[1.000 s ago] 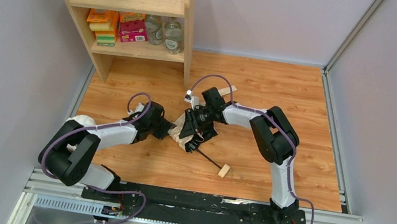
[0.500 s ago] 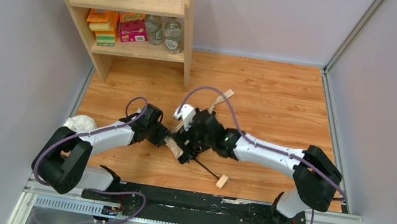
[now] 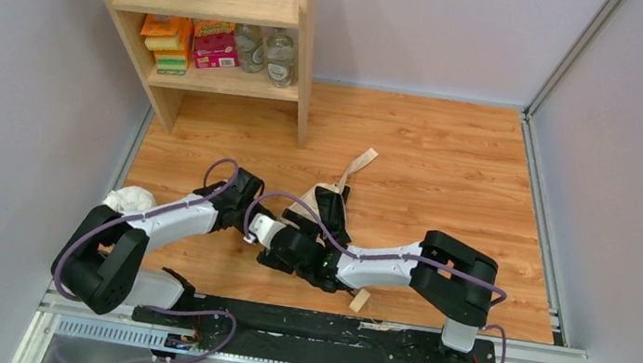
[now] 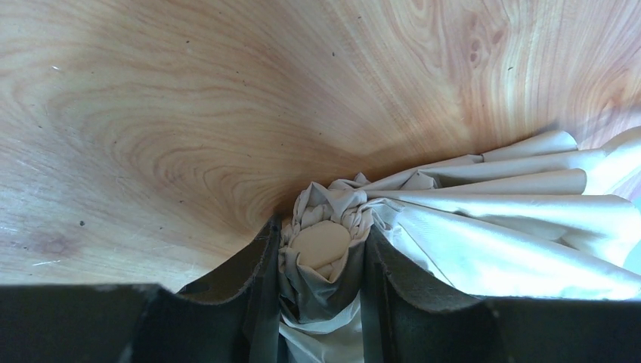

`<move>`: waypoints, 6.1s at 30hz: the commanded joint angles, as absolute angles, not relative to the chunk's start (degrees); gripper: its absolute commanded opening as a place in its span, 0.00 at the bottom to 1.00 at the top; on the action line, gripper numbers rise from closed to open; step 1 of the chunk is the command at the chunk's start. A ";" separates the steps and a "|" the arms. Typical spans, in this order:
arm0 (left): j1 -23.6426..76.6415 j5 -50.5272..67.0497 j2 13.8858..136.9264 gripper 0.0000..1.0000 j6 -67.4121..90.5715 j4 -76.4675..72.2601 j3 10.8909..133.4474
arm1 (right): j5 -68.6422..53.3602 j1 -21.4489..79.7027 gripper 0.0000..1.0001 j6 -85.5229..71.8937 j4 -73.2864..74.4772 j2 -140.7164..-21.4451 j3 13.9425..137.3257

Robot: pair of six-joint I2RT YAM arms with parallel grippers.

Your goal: Put away the umbrella

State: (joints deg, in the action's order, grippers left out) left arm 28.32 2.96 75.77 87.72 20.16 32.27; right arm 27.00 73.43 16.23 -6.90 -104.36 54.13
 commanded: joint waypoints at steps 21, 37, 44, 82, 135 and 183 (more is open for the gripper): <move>20.22 0.18 61.98 0.76 63.20 20.93 37.35 | -25.02 50.90 0.00 -13.96 -5.00 -115.57 48.86; 19.69 11.60 66.70 0.77 79.27 4.66 29.53 | -48.07 37.27 0.00 -23.55 -2.46 -129.90 60.12; 19.69 11.87 72.85 0.78 81.47 0.53 30.50 | -47.64 37.18 0.00 -22.76 -1.67 -130.17 61.52; 23.99 5.62 87.97 0.00 77.17 26.27 32.43 | -21.65 43.93 0.74 -5.56 13.89 -98.89 65.40; 16.96 7.29 65.04 0.77 64.58 24.35 41.40 | -36.91 43.24 0.00 -16.96 14.04 -128.23 64.05; 27.68 -9.58 83.85 0.55 87.54 7.38 26.64 | -43.85 43.24 0.00 -10.28 37.88 -136.85 88.68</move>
State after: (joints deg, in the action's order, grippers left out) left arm 26.57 -4.89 80.03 89.67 0.97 30.65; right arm -51.22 40.32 -14.06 23.57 -131.09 91.96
